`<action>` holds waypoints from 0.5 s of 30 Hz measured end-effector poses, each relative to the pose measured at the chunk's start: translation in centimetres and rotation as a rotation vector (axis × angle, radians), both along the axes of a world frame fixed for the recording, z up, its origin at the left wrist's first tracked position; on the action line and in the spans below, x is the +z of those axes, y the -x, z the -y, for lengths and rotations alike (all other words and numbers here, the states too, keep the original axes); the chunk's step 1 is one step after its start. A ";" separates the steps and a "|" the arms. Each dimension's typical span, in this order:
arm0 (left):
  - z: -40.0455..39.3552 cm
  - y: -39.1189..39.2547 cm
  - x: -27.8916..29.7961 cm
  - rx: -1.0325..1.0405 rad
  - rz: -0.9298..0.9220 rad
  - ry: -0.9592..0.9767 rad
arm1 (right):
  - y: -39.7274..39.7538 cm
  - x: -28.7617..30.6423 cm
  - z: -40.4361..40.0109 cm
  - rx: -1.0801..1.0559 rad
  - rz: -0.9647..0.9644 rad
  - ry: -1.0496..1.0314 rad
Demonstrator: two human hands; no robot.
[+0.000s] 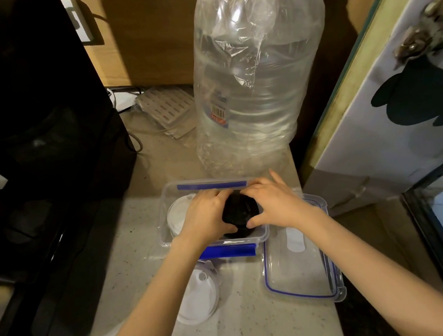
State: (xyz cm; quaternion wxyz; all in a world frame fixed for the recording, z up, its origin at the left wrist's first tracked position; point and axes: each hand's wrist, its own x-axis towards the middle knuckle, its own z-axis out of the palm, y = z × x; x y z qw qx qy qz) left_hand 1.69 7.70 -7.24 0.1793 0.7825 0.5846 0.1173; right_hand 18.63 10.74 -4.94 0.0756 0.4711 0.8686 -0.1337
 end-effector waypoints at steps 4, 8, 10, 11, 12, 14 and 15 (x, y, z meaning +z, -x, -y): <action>0.0 0.0 0.1 0.000 0.027 0.060 | 0.2 -0.3 0.5 0.018 0.010 -0.070; 0.0 0.1 -0.5 0.003 -0.019 0.037 | 0.3 -0.8 0.5 0.019 -0.005 -0.078; 0.0 0.3 -0.7 0.008 -0.040 0.029 | 0.4 -0.9 0.4 0.020 -0.011 -0.070; 0.0 0.4 -0.8 0.011 -0.044 0.031 | 0.6 -1.1 0.5 0.018 -0.017 -0.071; 0.0 0.5 -0.8 0.015 -0.041 0.031 | 0.8 -1.2 0.5 0.012 -0.023 -0.075; 0.1 0.5 -0.8 0.020 -0.034 0.034 | 1.2 -1.6 0.7 -0.008 -0.006 -0.080; 0.1 0.4 -0.9 0.016 -0.044 0.040 | 1.4 -1.8 0.8 -0.018 0.022 -0.075</action>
